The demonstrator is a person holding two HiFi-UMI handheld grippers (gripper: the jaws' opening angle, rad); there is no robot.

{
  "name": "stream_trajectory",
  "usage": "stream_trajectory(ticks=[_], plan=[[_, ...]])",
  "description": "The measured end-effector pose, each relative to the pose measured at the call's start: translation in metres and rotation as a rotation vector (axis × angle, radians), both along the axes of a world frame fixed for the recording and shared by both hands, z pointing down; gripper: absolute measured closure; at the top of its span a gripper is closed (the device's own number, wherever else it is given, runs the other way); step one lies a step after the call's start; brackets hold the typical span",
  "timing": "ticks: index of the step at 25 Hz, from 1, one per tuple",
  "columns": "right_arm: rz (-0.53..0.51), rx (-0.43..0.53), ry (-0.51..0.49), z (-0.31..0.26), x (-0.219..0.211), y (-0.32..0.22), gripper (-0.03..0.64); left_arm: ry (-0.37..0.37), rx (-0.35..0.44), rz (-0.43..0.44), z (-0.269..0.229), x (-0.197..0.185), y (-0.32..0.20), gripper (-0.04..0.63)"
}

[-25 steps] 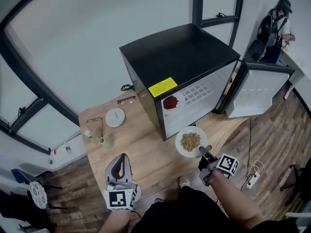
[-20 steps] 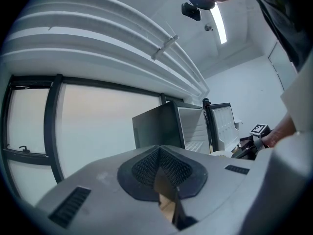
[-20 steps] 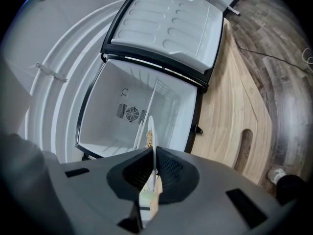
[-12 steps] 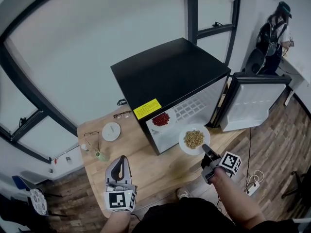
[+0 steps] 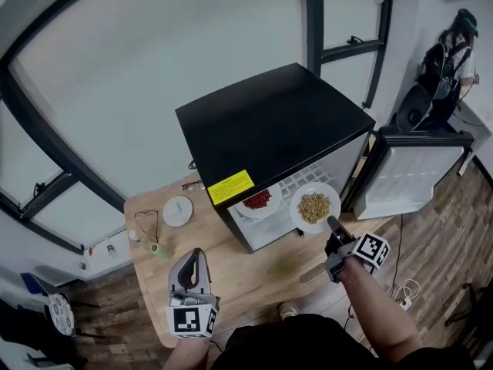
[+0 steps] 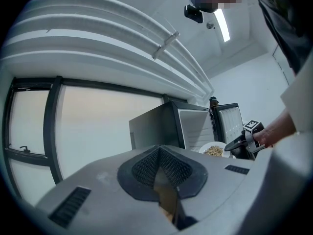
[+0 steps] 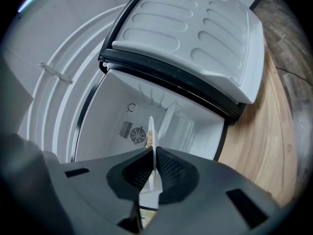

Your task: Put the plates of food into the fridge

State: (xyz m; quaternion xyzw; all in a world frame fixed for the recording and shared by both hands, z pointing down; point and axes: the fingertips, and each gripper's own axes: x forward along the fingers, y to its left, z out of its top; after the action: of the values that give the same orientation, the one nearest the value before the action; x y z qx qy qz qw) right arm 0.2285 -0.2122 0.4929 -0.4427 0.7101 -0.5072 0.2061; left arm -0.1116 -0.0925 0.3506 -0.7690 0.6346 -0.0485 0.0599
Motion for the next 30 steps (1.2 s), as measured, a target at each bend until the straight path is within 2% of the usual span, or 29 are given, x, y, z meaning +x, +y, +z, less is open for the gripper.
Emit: stream_trajectory(ticks=[14,20,25,30], plan=[[-0.024,-0.004,0.063,-0.01,-0.006,-0.069,0.586,0.015,0.003,-0.088,0.006,-0.014,-0.026,0.591],[-0.056,0.041,0.207,-0.019,-0.015,-0.092,0.584,0.024,-0.015,-0.106,0.016,-0.013,-0.031,0.591],[-0.078,0.048,0.267,-0.02,-0.021,-0.112,0.583,0.028,-0.046,-0.129,0.026,-0.017,-0.028,0.591],[-0.085,0.057,0.395,-0.017,-0.02,-0.128,0.56,0.027,-0.08,-0.152,0.036,-0.022,-0.024,0.591]])
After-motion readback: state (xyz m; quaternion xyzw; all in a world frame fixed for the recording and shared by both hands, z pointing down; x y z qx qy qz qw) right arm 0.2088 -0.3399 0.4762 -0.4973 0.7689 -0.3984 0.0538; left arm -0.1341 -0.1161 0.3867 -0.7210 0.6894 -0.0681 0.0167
